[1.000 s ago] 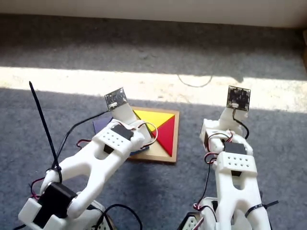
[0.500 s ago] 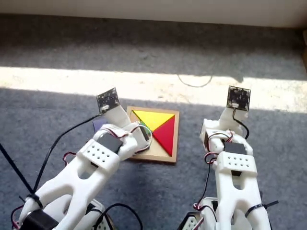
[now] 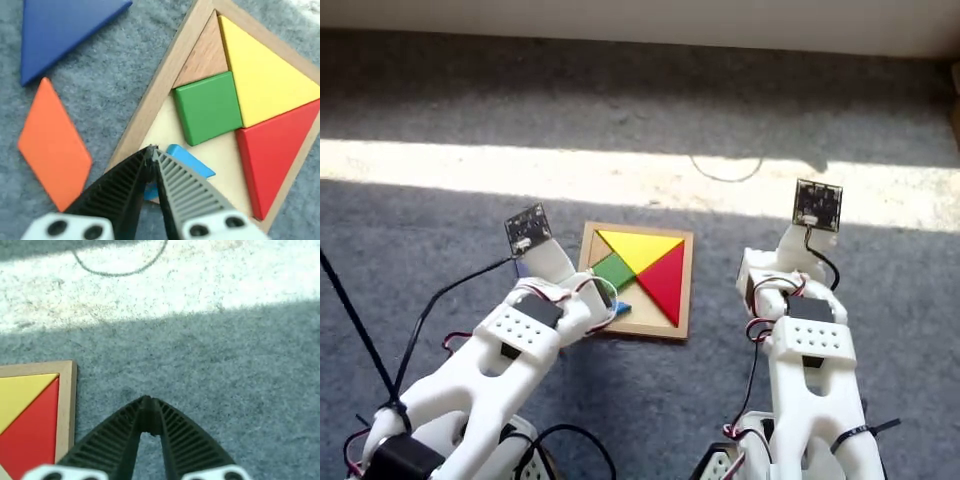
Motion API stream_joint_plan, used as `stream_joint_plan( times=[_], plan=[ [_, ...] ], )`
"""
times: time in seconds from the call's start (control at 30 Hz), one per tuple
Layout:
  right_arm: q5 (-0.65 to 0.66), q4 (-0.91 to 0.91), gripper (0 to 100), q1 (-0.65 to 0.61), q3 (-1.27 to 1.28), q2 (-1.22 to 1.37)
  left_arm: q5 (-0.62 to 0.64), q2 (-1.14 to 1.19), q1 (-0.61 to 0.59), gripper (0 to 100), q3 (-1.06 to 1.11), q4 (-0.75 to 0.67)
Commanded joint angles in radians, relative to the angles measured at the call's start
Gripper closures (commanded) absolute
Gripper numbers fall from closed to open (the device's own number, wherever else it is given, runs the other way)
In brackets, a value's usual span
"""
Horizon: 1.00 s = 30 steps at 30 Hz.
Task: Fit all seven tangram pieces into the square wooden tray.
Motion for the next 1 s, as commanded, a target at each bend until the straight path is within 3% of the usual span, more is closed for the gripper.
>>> stream_joint_plan(
  times=[0.0, 0.4, 0.5, 0.73, 0.97],
  plan=[
    [-0.005, -0.022, 99.4, -0.004, -0.010, -0.035, -0.003, 0.022, 0.085, 99, -0.056, -0.021],
    [-0.005, -0.022, 99.4, -0.004, -0.008, -0.035, -0.002, 0.219, 0.122, 99, -0.228, -0.017],
    [-0.005, -0.022, 99.4, -0.004, -0.008, -0.035, -0.002, 0.180, 0.122, 99, -0.225, -0.011],
    [-0.003, -0.022, 99.4, -0.004, -0.008, -0.035, 0.000, -0.031, 0.130, 99, -0.220, 0.158],
    [-0.003, -0.022, 99.4, -0.004, -0.008, -0.035, 0.000, -0.067, 0.168, 99, -0.182, 0.163]
  ],
)
